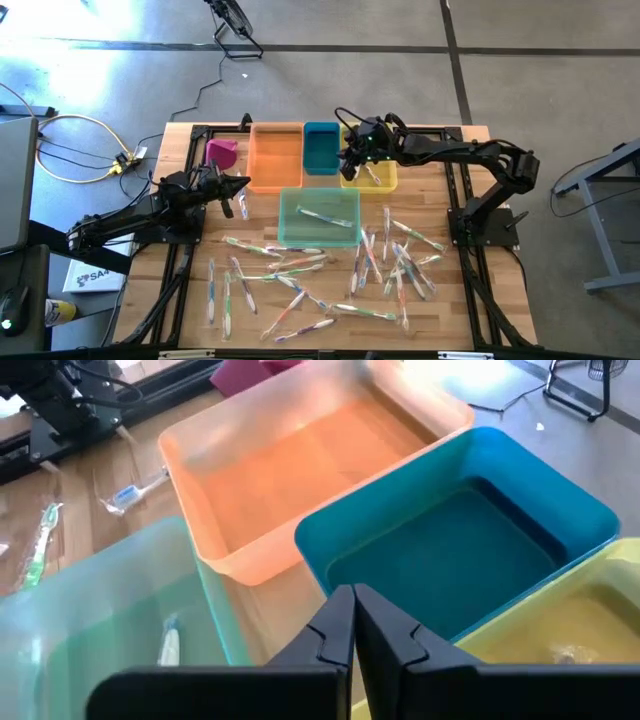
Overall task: Pick & Place Toothbrushes
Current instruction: Put the orange toothbrush into the blue bin
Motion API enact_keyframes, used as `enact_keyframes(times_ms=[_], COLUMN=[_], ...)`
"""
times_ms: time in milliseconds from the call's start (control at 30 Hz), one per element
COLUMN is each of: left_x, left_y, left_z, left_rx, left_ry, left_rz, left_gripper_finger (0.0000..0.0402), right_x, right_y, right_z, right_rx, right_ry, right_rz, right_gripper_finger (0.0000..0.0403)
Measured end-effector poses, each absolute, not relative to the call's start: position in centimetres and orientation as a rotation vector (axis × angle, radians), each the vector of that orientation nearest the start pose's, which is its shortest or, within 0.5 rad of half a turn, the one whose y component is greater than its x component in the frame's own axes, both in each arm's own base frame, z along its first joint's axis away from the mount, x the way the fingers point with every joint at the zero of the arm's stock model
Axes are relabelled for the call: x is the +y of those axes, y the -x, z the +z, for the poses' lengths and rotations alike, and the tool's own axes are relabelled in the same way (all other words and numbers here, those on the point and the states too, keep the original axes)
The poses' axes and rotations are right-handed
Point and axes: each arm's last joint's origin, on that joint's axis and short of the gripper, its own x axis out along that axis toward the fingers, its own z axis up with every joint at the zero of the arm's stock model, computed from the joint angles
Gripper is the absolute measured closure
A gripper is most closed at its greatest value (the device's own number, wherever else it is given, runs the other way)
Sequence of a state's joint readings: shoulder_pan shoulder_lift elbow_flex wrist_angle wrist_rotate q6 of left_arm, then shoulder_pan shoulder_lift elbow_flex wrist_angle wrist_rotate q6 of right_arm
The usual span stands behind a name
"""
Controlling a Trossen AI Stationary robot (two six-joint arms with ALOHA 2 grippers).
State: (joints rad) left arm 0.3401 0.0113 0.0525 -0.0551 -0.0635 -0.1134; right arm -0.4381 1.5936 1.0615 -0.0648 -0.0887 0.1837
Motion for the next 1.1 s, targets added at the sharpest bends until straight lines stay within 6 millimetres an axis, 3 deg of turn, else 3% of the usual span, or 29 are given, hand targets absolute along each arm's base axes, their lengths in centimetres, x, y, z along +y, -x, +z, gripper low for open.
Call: enact_keyframes(times_ms=[633, 867, 1100], left_x=[3.2, 3.2, 3.2], left_y=[-9.0, -9.0, -9.0], left_z=[17.5, 17.5, 17.5], left_rx=[-0.009, -0.014, -0.014], left_ry=[0.14, 0.17, 0.164], left_rz=[0.343, 0.343, 0.345], left_gripper_finger=[0.0402, 0.0402, 0.0402], right_x=[-14.2, -12.8, -10.5], right_y=[-31.6, -32.0, -31.6], right_z=[24.3, 24.2, 23.1], right_rx=[0.551, 0.588, 0.755], right_ry=[-0.272, -0.199, -0.173], right_rz=[-0.358, -0.318, -0.449], right_gripper_finger=[0.0399, 0.0399, 0.04])
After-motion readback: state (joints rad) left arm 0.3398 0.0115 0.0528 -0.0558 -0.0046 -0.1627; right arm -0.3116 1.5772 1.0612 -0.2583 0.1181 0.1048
